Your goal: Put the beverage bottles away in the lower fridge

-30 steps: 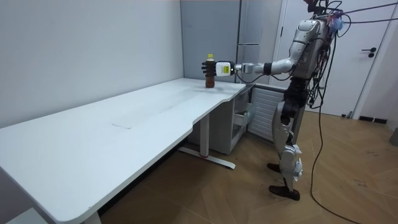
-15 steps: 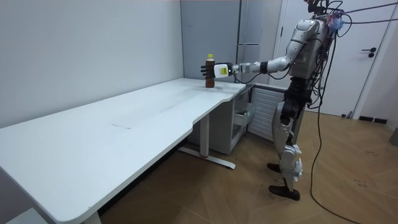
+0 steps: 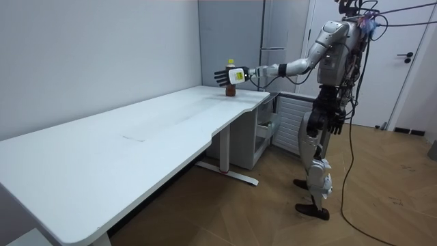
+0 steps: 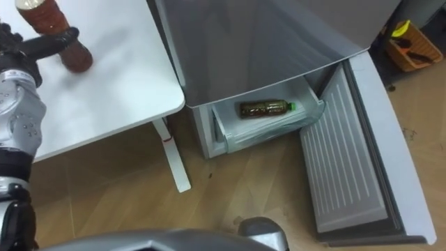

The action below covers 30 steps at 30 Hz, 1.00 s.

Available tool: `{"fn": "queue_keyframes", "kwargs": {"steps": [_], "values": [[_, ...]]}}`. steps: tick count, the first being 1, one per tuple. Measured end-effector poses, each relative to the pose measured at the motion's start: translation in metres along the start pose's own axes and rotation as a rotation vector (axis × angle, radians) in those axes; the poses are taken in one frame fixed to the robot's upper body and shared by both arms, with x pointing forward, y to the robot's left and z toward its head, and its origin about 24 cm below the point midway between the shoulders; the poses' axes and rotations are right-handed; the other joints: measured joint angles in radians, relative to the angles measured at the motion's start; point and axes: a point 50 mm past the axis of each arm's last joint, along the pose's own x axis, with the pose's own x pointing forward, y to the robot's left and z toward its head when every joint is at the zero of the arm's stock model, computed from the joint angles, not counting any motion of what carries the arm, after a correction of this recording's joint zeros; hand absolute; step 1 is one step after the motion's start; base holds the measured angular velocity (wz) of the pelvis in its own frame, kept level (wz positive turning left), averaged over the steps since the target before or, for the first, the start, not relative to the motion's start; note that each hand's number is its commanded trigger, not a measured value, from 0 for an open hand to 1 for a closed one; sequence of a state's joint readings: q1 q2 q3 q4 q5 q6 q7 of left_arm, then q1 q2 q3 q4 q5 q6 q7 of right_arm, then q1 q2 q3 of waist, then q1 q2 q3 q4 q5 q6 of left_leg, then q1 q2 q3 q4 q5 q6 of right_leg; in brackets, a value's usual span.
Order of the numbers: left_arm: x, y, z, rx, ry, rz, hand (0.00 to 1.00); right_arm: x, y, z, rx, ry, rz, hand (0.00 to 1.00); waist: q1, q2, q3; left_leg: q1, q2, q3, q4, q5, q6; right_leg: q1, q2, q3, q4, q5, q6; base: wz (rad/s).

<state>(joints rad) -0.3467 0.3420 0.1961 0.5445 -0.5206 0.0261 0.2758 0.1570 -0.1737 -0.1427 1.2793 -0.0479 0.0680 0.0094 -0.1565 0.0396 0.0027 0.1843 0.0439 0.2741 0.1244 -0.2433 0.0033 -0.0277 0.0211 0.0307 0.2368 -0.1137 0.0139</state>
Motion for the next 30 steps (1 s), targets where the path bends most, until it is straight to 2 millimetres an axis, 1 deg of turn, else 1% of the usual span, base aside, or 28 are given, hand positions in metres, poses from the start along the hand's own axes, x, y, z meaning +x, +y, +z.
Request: {"fn": "queue_keyframes", "kwargs": {"steps": [2, 5, 8, 10, 16, 20, 23, 25, 30], "values": [[0.003, -0.002, 0.006, -0.001, -0.013, -0.005, 0.0, 0.0, -0.002, 0.001, -0.009, -0.001, -0.002, 0.0, -0.001, 0.006, -0.0017, 0.001, 0.0, 0.0, 0.0, 0.0, 0.0, 0.0, 0.001, 0.002, 0.001, 0.0, 0.0, -0.02], [0.004, -0.002, 0.005, 0.001, -0.004, -0.006, 0.0, 0.0, -0.003, 0.001, -0.046, -0.001, -0.007, 0.0, -0.002, 0.012, -0.0047, -0.001, 0.0, 0.004, 0.0, 0.0, 0.0, -0.01, 0.003, 0.01, 0.008, 0.0, 0.0, -0.07], [0.004, -0.001, 0.003, 0.007, 0.012, -0.009, 0.0, 0.0, -0.005, 0.001, -0.054, -0.002, -0.012, 0.0, 0.005, 0.014, -0.0051, -0.002, 0.0, 0.02, 0.0, 0.0, 0.0, -0.023, 0.008, 0.026, 0.021, -0.001, -0.001, -0.15], [0.005, 0.001, 0.006, 0.014, 0.006, -0.008, 0.0, 0.0, -0.005, 0.002, -0.055, -0.006, -0.016, 0.0, 0.004, 0.014, -0.0051, -0.004, 0.0, 0.024, 0.0, 0.0, 0.0, -0.027, 0.01, 0.034, 0.022, -0.001, -0.001, -0.12], [0.007, 0.004, 0.011, 0.024, -0.009, -0.004, 0.0, 0.0, -0.008, 0.002, -0.071, 0.001, -0.025, 0.0, -0.003, 0.015, -0.0067, -0.003, 0.0, 0.028, 0.001, -0.001, -0.001, -0.031, 0.014, 0.046, 0.024, -0.001, -0.001, -0.05], [0.008, 0.005, 0.014, -0.005, -0.009, -0.006, 0.0, 0.0, -0.008, 0.004, -0.072, 0.003, -0.026, 0.0, -0.002, 0.011, -0.0061, -0.008, -0.002, 0.034, 0.0, -0.001, -0.001, -0.043, 0.014, 0.05, 0.031, -0.001, -0.001, -0.05], [0.008, 0.006, 0.015, -0.002, -0.011, -0.005, 0.0, 0.0, -0.008, 0.005, -0.081, 0.0, -0.028, 0.0, -0.004, 0.006, -0.0024, -0.011, -0.002, 0.034, 0.002, -0.001, -0.001, -0.046, 0.014, 0.05, 0.033, -0.001, -0.001, 0.0], [0.008, 0.006, 0.015, -0.003, -0.011, -0.005, 0.0, 0.0, -0.009, 0.007, -0.086, -0.003, -0.033, 0.0, -0.005, 0.004, -0.0013, -0.014, -0.002, 0.034, 0.002, -0.001, -0.001, -0.047, 0.014, 0.05, 0.032, -0.001, -0.001, 0.0], [0.008, 0.007, 0.014, -0.041, 0.001, -0.004, 0.0, 0.0, -0.01, 0.007, -0.097, -0.004, -0.041, 0.0, -0.005, 0.005, -0.002, -0.017, -0.001, 0.037, 0.002, -0.001, -0.001, -0.046, 0.015, 0.049, 0.023, 0.0, -0.001, 0.0]]}}
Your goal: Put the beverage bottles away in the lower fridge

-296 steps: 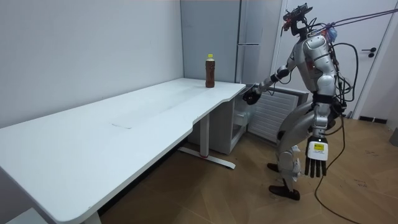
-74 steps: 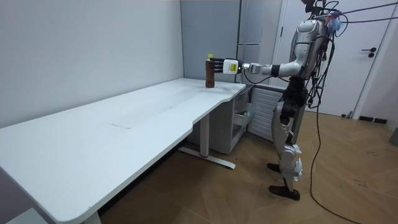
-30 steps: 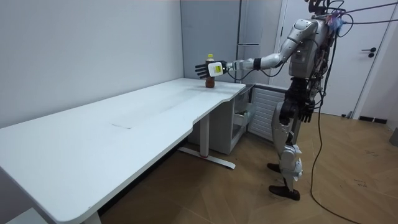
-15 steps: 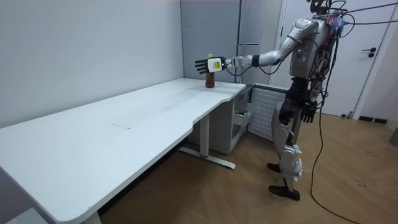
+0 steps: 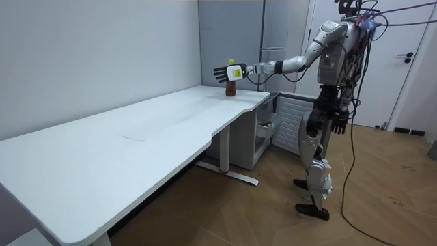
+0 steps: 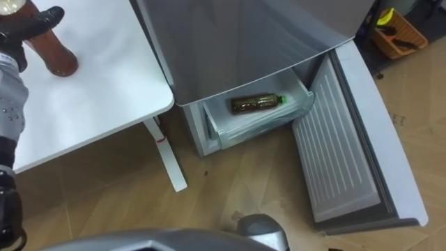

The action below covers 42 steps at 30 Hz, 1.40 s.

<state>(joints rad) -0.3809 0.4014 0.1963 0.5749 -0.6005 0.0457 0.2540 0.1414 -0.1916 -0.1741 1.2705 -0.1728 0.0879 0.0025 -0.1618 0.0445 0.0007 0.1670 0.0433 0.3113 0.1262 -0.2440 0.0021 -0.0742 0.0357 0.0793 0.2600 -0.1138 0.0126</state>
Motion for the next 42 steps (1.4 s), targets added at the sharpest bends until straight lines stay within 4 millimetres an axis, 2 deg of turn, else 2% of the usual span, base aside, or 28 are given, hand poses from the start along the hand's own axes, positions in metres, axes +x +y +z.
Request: {"fn": "queue_keyframes", "kwargs": {"steps": [1, 2, 3, 4, 5, 20, 36, 42], "values": [[0.0, 0.001, -0.001, 0.0, 0.005, 0.002, 0.0, 0.0, -0.001, -0.001, 0.007, 0.003, -0.002, 0.0, 0.0, 0.0, -0.0002, 0.0, 0.0, 0.001, 0.0, 0.0, 0.0, 0.0, 0.0, 0.0, 0.0, 0.0, 0.0, 0.0], [0.001, 0.003, -0.002, -0.003, 0.012, 0.006, 0.08, 0.0, -0.001, -0.001, 0.007, 0.001, -0.003, 0.0, 0.0, 0.001, -0.0006, 0.001, 0.001, 0.001, 0.0, 0.0, 0.0, 0.001, 0.0, 0.0, 0.0, 0.0, 0.0, 0.0], [0.001, 0.004, -0.002, -0.009, 0.017, 0.007, 0.69, 0.0, -0.001, -0.001, 0.007, 0.0, -0.003, 0.0, 0.0, 0.001, -0.0007, 0.001, 0.001, 0.001, 0.0, 0.0, 0.0, 0.001, 0.0, 0.0, 0.0, 0.0, 0.0, 0.0], [0.001, 0.005, -0.003, -0.007, 0.025, 0.009, 0.94, 0.0, -0.001, -0.001, 0.006, -0.001, -0.005, 0.0, 0.0, 0.001, -0.0008, 0.001, 0.0, 0.001, 0.0, 0.0, 0.0, 0.001, 0.0, 0.0, 0.0, 0.0, 0.0, 0.0], [0.001, 0.006, -0.005, -0.005, 0.036, 0.01, 1.0, 0.0, -0.001, -0.001, 0.006, 0.0, -0.005, 0.0, 0.0, 0.002, -0.001, 0.001, 0.001, 0.001, 0.0, 0.0, 0.0, 0.001, 0.0, 0.0, 0.0, 0.0, 0.0, 0.0], [0.002, 0.009, -0.013, -0.004, 0.093, 0.011, 1.0, 0.0, -0.002, -0.002, -0.005, 0.003, -0.009, 0.0, -0.002, 0.004, -0.0023, 0.001, 0.001, 0.001, 0.0, 0.0, 0.0, 0.001, 0.0, -0.001, 0.001, 0.001, -0.001, 0.0], [0.001, 0.011, -0.016, 0.003, 0.117, 0.012, 1.0, 0.0, -0.002, 0.008, -0.007, -0.02, -0.007, 0.0, -0.003, 0.004, -0.0033, 0.001, 0.002, -0.002, 0.003, 0.0, 0.0, 0.004, 0.0, -0.002, -0.002, 0.001, -0.001, 0.0], [0.001, 0.01, -0.018, 0.009, 0.133, 0.01, 1.0, 0.001, -0.001, 0.013, -0.014, -0.028, -0.003, 0.0, -0.002, 0.012, -0.0016, 0.002, 0.002, -0.015, 0.008, 0.0, 0.0, 0.012, -0.002, -0.009, -0.005, 0.001, -0.001, 0.05]]}}
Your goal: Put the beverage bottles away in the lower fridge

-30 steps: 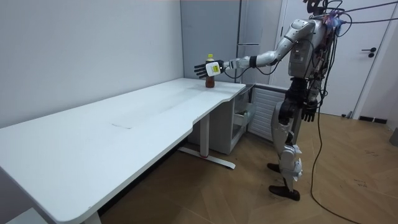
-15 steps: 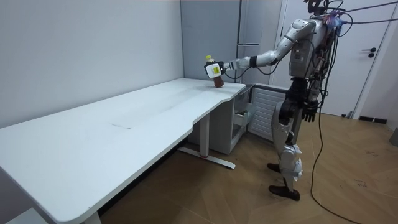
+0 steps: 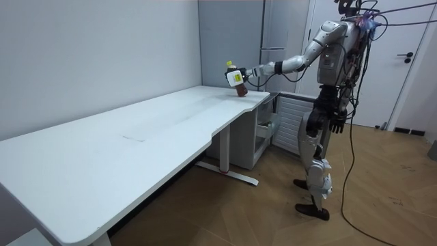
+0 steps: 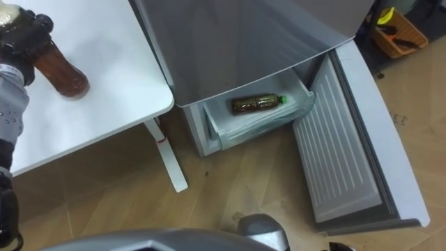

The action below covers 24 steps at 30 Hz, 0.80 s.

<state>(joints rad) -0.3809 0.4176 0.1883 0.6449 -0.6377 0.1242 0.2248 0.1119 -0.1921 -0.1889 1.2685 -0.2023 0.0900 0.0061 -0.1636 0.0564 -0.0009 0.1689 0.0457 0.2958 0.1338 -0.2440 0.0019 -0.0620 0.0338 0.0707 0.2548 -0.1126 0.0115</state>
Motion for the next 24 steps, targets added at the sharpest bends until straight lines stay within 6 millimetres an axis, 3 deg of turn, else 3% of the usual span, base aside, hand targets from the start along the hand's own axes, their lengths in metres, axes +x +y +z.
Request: {"fn": "queue_keyframes", "kwargs": {"steps": [6, 10, 17, 24], "values": [[-0.003, -0.014, -0.004, 0.016, -0.001, -0.044, 1.0, 0.0, 0.002, 0.008, -0.002, -0.02, 0.01, 0.0, -0.015, 0.007, 0.0041, -0.009, -0.001, -0.049, 0.001, 0.001, 0.0, 0.015, -0.014, -0.051, -0.01, -0.003, -0.002, 0.24], [-0.015, -0.038, 0.001, -0.017, -0.062, -0.136, 1.0, 0.001, 0.002, 0.017, 0.002, -0.042, 0.009, 0.0, 0.01, 0.004, 0.003, -0.01, 0.0, -0.066, 0.002, 0.001, 0.0, 0.025, -0.017, -0.065, -0.018, -0.004, -0.002, 0.11], [-0.052, -0.049, 0.008, -0.007, -0.196, -0.246, 1.0, 0.0, 0.012, 0.024, 0.021, -0.062, 0.032, 0.0, 0.041, -0.024, 0.0028, -0.008, 0.002, -0.098, 0.004, 0.001, 0.0, 0.046, -0.019, -0.093, -0.038, -0.009, -0.004, 0.11], [-0.072, -0.06, 0.005, -0.03, -0.222, -0.33, 1.0, -0.001, 0.025, 0.027, 0.086, -0.071, 0.073, 0.0, 0.092, -0.045, 0.0027, -0.021, 0.0, -0.149, 0.02, 0.001, 0.0, 0.066, -0.032, -0.144, -0.056, -0.012, -0.003, 0.24]]}}
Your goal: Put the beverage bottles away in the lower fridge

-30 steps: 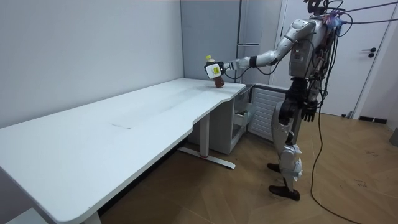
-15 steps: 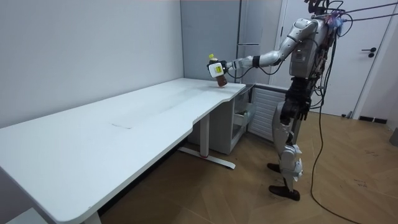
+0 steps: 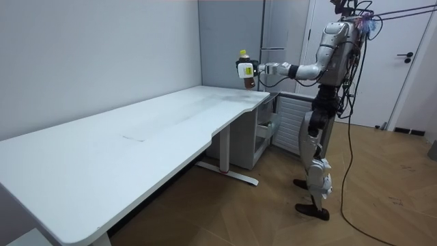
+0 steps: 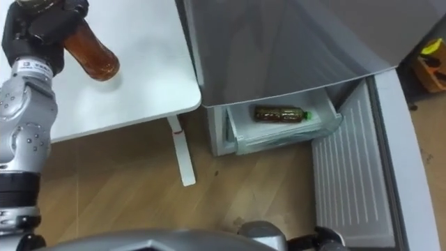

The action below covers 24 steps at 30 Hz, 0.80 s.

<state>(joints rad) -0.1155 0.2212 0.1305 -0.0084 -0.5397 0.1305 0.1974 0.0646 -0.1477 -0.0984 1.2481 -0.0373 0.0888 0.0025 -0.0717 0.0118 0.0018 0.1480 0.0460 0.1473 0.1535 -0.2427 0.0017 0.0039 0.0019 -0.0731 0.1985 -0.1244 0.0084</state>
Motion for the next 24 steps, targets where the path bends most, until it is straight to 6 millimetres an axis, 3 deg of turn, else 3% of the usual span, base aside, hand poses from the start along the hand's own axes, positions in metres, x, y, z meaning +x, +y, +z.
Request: {"fn": "queue_keyframes", "kwargs": {"steps": [8, 18, 24], "values": [[-0.02, -0.01, -0.01, 0.053, 0.028, -0.141, 1.0, 0.0, 0.003, 0.003, 0.0, -0.009, 0.033, 0.0, 0.045, -0.016, -0.0008, -0.023, -0.004, -0.071, 0.016, 0.0, 0.0, 0.038, -0.015, -0.079, -0.03, 0.0, 0.0, 0.28], [-0.038, -0.035, -0.016, 0.015, 0.054, -0.351, 1.0, 0.0, 0.001, 0.011, -0.132, -0.032, 0.035, 0.0, 0.079, -0.014, 0.0004, -0.053, -0.007, -0.121, 0.036, 0.001, -0.002, 0.046, -0.02, -0.126, -0.043, -0.001, -0.001, 0.16], [-0.05, -0.044, -0.032, -0.066, 0.117, -0.406, 1.0, -0.001, 0.003, 0.028, -0.133, -0.092, 0.04, 0.0, 0.096, -0.015, 0.0007, -0.05, -0.007, -0.12, 0.036, 0.002, -0.004, 0.047, -0.019, -0.125, -0.046, -0.002, -0.001, 0.0]]}}
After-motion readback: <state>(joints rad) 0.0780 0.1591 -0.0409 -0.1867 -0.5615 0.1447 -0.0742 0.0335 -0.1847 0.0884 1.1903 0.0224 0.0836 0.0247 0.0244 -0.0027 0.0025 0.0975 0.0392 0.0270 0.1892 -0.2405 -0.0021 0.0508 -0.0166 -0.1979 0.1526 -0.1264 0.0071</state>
